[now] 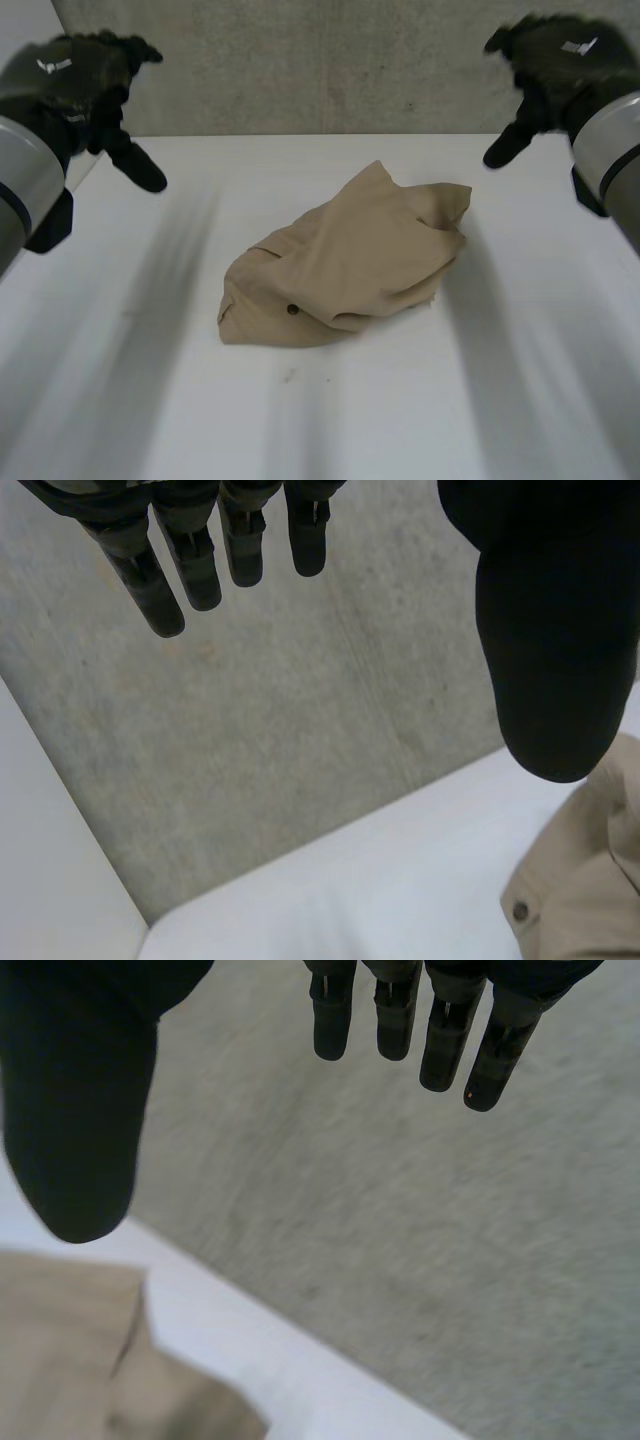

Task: Fold the shorts.

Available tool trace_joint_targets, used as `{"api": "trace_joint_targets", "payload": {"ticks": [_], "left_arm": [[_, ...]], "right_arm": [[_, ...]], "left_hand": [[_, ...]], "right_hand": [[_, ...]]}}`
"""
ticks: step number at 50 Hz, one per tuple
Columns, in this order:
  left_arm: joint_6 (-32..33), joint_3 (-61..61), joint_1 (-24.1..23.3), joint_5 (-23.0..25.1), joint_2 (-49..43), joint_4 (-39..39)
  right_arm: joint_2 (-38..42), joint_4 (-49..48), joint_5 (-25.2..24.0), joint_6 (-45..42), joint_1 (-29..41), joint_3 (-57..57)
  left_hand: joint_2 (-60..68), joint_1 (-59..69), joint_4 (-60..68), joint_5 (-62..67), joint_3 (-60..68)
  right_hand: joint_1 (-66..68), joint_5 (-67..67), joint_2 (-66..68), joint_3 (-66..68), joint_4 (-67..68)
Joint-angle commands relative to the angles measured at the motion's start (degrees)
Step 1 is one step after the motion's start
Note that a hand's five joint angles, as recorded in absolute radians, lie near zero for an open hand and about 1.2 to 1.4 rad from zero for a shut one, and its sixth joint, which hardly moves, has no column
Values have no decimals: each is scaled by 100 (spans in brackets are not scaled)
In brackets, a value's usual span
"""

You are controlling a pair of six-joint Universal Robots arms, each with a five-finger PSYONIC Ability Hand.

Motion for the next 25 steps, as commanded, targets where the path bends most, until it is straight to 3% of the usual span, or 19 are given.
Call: {"api": "trace_joint_targets", "payload": {"ticks": [1, 4, 6, 14, 19, 25], "left_arm": [[-208, -1192, 324, 41, -70, 658], [-261, -1746, 500, 199, -201, 1098], [-270, -2097, 667, 557, -472, 1431], [-349, -2442, 1125, 1693, -1642, 1899], [-358, -2126, 1072, 1808, -2458, 2004], [-384, -1818, 879, 1808, -2803, 2153]], "right_arm": [[260, 196, -1087, -691, -22, 1083], [287, 21, -1527, -867, -109, 1663], [287, -259, -1711, -902, -354, 2101], [269, -1113, -1818, -902, -769, 3000], [287, -1263, -1809, -894, -760, 3168], [295, -1289, -1800, -902, -708, 3220]], "left_hand": [[-50, 6, -50, -151, -100], [35, 91, 35, -67, -15], [68, 124, 68, -33, 18], [522, 578, 522, 421, 472], [774, 830, 774, 672, 724], [925, 982, 925, 824, 876]], "right_hand": [[-180, -404, -275, -248, -366], [-180, -404, -275, -248, -366], [-180, -404, -275, -248, -366], [-180, -404, -275, -248, -366], [-180, -404, -275, -248, -366], [-180, -404, -275, -248, -366]]}}
